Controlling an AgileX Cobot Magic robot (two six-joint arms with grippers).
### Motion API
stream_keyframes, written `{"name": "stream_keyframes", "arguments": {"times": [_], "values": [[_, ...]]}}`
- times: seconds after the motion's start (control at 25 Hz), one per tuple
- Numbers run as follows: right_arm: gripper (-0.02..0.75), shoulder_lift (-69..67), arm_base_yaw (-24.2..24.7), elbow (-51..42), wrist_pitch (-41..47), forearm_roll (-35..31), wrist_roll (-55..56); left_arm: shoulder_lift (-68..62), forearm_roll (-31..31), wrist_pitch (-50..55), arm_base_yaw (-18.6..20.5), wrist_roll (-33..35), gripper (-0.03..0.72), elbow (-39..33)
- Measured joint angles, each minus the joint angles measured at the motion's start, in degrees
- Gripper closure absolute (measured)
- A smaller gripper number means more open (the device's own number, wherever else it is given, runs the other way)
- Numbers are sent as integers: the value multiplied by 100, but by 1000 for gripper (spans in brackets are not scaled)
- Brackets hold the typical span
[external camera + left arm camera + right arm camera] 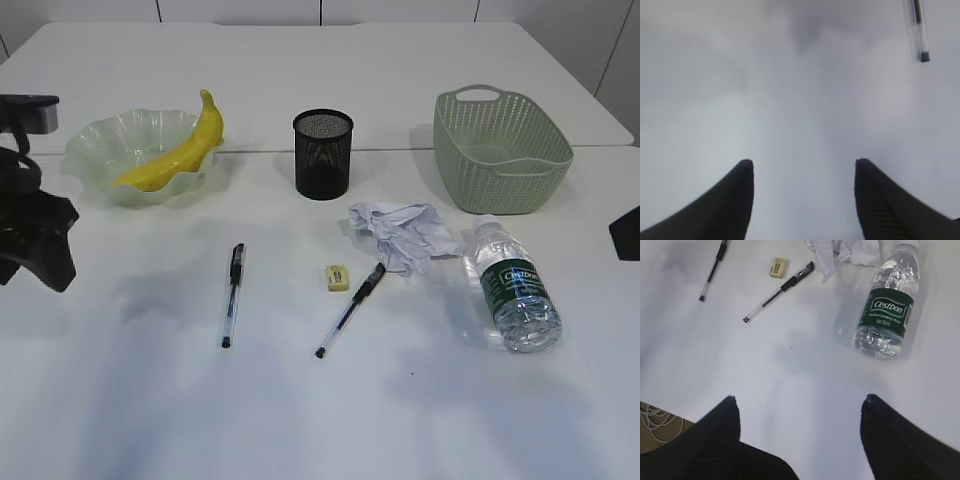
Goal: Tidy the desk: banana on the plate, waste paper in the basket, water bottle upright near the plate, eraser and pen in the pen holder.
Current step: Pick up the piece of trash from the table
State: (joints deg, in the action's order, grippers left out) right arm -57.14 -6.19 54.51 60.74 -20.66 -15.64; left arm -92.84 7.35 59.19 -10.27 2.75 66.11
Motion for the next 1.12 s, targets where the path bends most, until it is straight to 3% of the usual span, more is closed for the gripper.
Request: {"name": "stream_keyframes", "arguments": {"times": [0.6, 1.12], "values": [[183, -878, 0, 0, -186, -1346, -1370, 1692, 1, -385, 0, -122, 236, -2034], [183, -1565, 0, 0, -754, -1615, -2382, 2652, -58, -470, 0, -122, 240, -2266]]}}
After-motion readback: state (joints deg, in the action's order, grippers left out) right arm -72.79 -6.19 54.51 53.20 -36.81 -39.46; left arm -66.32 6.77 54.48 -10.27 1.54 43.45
